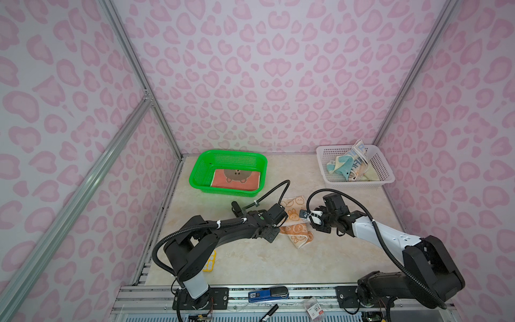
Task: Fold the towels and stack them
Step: 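Grasp the towel's two near corners, one with each gripper, then lift the towel high with both grippers so it hangs unfolded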
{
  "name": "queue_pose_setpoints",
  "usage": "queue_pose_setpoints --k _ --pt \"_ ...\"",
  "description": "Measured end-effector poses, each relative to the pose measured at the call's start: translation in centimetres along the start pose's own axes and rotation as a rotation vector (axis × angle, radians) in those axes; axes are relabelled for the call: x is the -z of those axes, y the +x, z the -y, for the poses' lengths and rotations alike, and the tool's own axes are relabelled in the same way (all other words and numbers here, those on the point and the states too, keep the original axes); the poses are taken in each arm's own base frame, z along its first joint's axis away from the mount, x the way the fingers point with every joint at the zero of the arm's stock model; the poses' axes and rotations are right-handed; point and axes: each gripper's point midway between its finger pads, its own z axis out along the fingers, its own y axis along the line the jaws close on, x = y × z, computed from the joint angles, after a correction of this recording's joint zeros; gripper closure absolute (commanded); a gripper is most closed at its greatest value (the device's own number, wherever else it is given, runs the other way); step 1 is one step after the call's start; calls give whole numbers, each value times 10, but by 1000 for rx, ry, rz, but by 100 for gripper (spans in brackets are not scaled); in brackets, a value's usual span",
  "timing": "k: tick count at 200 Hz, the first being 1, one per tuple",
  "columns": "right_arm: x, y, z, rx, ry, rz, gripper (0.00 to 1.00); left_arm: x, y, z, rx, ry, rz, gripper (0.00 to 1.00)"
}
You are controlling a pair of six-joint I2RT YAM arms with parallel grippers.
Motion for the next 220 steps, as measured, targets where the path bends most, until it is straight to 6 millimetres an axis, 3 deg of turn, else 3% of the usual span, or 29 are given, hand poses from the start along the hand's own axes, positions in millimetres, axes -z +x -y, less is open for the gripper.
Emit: queue_pose_setpoints --k 69,85,106,135,170,220 --pt "-32 6 -12 46 -83 -41 56 -2 0 -7 19 54 -11 98" --pt "-36 5 -9 51 -71 -38 67 -2 0 -8 23 57 -13 98" --pt "-39 7 -4 47 -46 -53 100 -2 0 -10 22 59 -13 98" --pt "-37 6 7 34 0 -66 100 2 -3 -11 26 60 1 98" --pt "-10 -21 42 -30 82 -12 100 19 -21 -19 47 32 51 97" --pt "65 -84 108 -277 232 161 100 87 -102 -45 121 -61 250 97"
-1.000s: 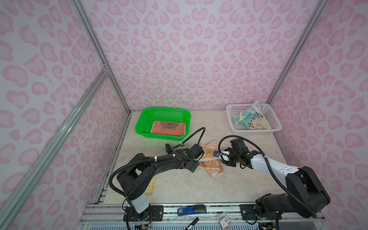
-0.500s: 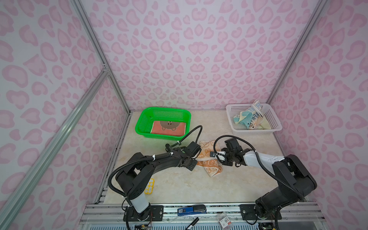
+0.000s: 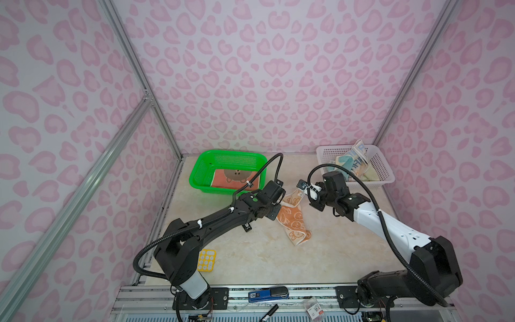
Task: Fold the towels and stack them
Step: 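Lift the towel high with both grippers so it hangs unfolded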
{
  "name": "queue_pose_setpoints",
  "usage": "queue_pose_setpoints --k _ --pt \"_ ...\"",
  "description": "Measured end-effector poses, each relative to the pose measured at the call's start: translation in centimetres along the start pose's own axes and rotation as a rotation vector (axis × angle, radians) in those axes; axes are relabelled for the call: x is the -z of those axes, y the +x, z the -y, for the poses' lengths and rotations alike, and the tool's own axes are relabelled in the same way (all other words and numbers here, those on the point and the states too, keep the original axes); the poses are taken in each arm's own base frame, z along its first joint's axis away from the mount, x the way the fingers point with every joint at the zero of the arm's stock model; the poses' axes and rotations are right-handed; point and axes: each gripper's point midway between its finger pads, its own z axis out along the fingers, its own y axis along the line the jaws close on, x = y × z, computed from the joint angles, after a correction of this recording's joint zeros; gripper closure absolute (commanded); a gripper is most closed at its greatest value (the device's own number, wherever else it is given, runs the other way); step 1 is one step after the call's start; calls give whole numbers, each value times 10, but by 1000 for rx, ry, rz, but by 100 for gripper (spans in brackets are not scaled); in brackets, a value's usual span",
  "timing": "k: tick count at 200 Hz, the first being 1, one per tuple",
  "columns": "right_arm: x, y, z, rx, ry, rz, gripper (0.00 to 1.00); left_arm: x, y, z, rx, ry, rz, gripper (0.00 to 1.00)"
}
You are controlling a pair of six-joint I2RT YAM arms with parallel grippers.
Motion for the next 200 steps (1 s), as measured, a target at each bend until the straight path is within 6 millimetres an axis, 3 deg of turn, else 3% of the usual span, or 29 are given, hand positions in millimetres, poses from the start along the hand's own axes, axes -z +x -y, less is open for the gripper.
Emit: queue_pose_setpoints --k 40,69,109,150,200 --pt "56 -51 47 -177 159 89 100 60 -82 -18 57 -63 179 97" --pt "98 -73 65 -224 266 114 100 98 -112 -28 82 -84 252 98" --pt "150 -97 70 -209 359 148 100 159 -121 -29 98 9 336 98" --pt "199 -129 59 -165 394 228 100 226 -124 -18 102 148 457 98" --pt "259 -147 49 -163 386 326 100 275 -113 10 56 305 523 98"
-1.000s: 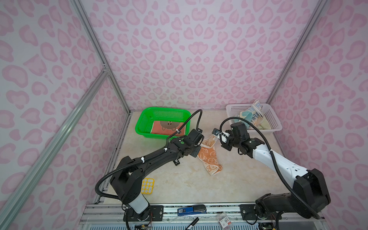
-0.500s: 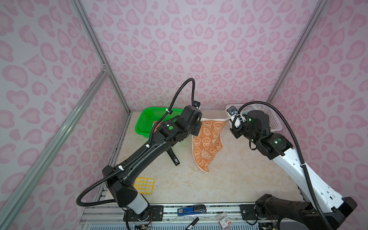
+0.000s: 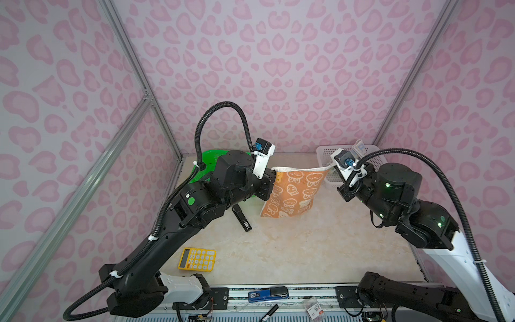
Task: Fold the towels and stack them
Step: 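Lift the towel high with both grippers so it hangs unfolded, then lower the hanging towel flat onto the table with both grippers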
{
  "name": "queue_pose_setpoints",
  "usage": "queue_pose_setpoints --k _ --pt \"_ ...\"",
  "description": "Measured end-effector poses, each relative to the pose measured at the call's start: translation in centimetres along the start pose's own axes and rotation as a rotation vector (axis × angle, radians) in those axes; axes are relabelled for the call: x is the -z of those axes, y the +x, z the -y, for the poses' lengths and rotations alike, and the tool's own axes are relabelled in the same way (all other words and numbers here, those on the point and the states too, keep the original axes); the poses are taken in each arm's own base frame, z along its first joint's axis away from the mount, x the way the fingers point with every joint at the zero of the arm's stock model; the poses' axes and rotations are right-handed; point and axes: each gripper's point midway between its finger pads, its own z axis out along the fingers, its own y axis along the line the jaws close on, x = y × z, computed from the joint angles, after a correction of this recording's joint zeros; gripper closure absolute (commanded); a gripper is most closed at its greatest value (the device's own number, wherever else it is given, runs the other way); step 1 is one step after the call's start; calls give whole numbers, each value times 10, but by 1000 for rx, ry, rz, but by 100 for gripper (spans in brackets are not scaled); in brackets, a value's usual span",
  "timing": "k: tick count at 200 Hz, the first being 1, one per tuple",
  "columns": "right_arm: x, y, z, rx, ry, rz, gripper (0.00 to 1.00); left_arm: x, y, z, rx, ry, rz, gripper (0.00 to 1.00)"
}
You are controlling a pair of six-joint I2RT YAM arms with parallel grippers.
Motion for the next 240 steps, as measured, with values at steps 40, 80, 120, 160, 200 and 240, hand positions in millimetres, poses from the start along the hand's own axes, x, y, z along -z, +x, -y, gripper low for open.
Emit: queue_pose_setpoints --k 40,80,120,160,200,240 --pt "34 -25 6 -72 -61 97 100 23 -13 9 15 51 56 98" --pt "39 -24 4 -89 -82 98 100 35 -25 4 11 30 113 98" --pt "12 8 4 -58 -19 -17 100 3 -16 -19 -28 -117 68 98" --pt "-42 61 26 -96 56 -177 100 -74 7 -60 -53 -276 -53 97" --pt "-104 116 36 -146 56 -290 100 -149 16 -105 -87 -413 -118 97" --pt "-162 168 33 -183 42 -379 100 -215 44 -148 -105 -498 -195 97"
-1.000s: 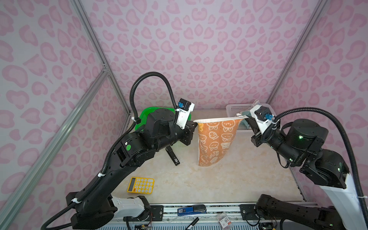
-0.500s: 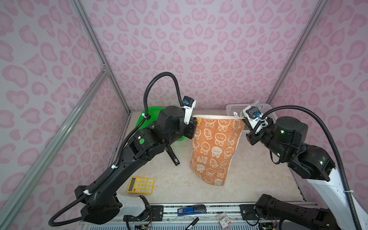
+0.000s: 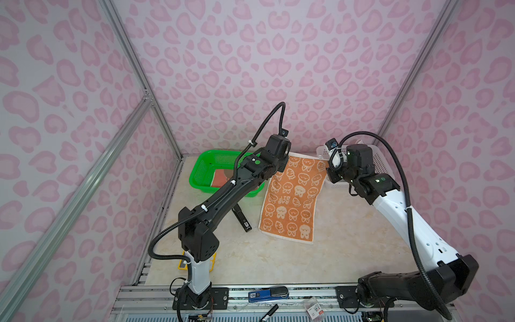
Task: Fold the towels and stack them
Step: 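Lower the hanging towel flat onto the table with both grippers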
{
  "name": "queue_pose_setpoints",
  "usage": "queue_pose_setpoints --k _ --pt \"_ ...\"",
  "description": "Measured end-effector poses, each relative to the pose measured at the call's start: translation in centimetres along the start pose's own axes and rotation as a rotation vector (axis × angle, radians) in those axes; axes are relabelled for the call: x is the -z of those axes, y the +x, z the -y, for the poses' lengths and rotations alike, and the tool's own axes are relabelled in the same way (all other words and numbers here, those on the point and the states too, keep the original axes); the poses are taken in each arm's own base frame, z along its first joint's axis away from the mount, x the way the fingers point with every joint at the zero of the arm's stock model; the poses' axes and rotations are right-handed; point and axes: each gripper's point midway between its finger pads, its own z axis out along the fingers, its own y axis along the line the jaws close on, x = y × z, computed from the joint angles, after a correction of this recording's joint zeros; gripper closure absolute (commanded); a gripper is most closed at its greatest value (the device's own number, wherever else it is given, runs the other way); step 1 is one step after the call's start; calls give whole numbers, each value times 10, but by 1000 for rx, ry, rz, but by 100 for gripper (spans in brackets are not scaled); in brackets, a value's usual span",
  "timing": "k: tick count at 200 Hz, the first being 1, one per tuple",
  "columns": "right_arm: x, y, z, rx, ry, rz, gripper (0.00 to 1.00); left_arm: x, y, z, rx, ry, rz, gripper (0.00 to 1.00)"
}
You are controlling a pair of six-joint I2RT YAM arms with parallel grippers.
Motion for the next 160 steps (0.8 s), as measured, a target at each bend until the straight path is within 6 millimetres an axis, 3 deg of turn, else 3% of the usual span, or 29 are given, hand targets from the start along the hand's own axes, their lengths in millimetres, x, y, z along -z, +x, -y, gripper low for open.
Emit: queue_pose_setpoints --k 37,71,112,160 --pt "-55 24 -6 -11 -13 -64 100 -62 22 -2 -8 -31 -69 98" --pt "-82 48 -18 -12 -49 -119 100 -92 48 -2 -21 -32 -135 98" --pt "-82 69 -32 -29 -98 -144 100 -100 64 2 -33 -18 -170 98" --pt "-56 85 -52 -64 -190 -152 100 -99 117 18 -64 39 -285 98"
